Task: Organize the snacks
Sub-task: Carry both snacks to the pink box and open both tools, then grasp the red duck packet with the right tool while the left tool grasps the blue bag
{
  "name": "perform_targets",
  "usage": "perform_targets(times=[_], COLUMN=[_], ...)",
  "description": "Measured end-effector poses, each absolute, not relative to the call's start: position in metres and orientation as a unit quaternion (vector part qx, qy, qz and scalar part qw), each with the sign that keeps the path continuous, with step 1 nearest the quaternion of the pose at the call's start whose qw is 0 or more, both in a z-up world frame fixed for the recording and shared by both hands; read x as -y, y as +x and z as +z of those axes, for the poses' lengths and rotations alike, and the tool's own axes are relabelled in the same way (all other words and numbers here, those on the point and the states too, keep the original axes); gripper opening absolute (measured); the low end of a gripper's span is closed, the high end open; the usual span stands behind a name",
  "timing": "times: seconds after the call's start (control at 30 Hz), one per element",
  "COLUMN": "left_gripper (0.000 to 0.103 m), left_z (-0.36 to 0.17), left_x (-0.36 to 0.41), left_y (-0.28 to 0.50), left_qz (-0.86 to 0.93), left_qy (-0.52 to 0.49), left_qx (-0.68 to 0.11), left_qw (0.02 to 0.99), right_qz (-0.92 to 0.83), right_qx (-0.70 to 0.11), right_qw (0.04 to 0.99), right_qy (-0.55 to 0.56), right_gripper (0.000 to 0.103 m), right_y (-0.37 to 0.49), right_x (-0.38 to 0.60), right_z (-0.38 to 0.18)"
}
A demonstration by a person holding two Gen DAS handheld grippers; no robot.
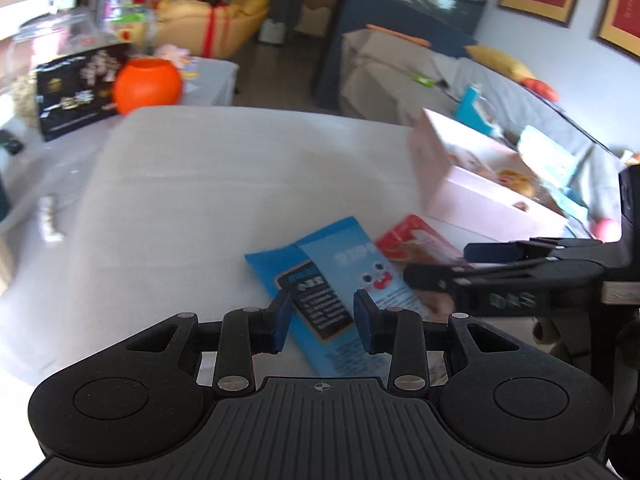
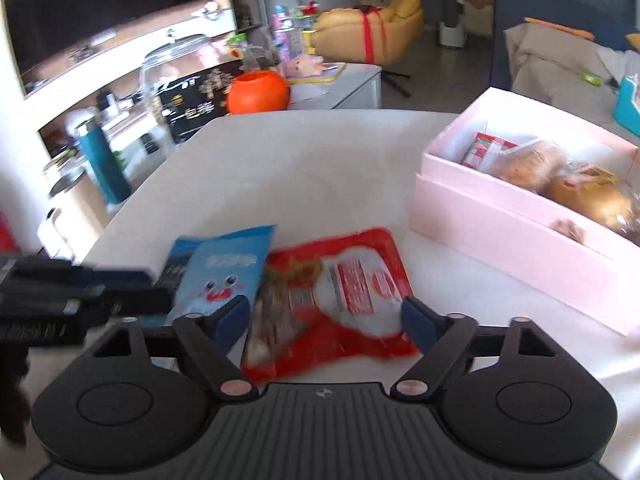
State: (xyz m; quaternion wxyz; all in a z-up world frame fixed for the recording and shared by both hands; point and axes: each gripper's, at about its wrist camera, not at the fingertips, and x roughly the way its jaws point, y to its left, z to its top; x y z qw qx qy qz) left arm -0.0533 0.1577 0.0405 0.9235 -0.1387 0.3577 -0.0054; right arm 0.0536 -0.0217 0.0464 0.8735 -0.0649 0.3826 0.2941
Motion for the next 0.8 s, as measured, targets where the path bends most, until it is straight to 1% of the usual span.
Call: perform_targets(times=[0.03, 0.07, 0.13, 0.23, 0.3, 0.4, 0.6, 0.73, 0.8], left_gripper=[0.038, 0.038, 0.038, 0.038, 0.038, 0.038, 0.038, 0.038, 0.038], left_z=[0.04, 0.041, 0.041, 0.042, 0.042, 0.04, 0.031, 0.027, 0.026], left_x=[-0.16, -0.16, -0.162, -0.16, -0.159, -0.162, -0.161, -0.154, -0.154], left_y=[-0.055, -0.056, -0.059, -0.062, -0.063, -0.065, -0.063, -0.062, -0.061], left_qz=[0.0, 0.003, 0.004, -0.001, 0.002, 0.014, 0.02, 0.008, 0.008], left_qy=[-0.142, -0.145, -0.15, -0.148, -0.146, -0.153, -0.169, -0.164, -0.166], left_qx=[-0.356, -0.355, -0.355, -0.359, -0.36, -0.36, -0.365, -0.368, -0.367], left_qw=[0.924, 0.924, 0.923, 0.922, 0.921, 0.92, 0.915, 0.915, 0.915], right_qz=[0.279, 0.266, 0.253, 0.254, 0.262, 0.281, 0.265, 0.254, 0.248], right_qx=[-0.383, -0.385, -0.383, -0.384, -0.389, -0.395, -0.396, -0.407, -0.396], right_qw=[0.877, 0.88, 0.883, 0.881, 0.878, 0.868, 0.874, 0.877, 0.884], right_qy=[-0.073, -0.083, -0.098, -0.107, -0.095, -0.108, -0.09, -0.031, 0.008], right_gripper=[0.086, 0.091, 0.098, 0.101, 0.101, 0.101, 0.101, 0.1, 0.1], right_y=[0.057, 0.058, 0.066, 0.075, 0.076, 0.066, 0.052, 0.052, 0.048], right_x=[0.012, 0.003, -0.009, -0.018, -0.011, 0.009, 0.078, 0.112, 0.129], right_z=[0.045, 0.042, 0.036, 0.027, 0.026, 0.027, 0.029, 0.036, 0.045])
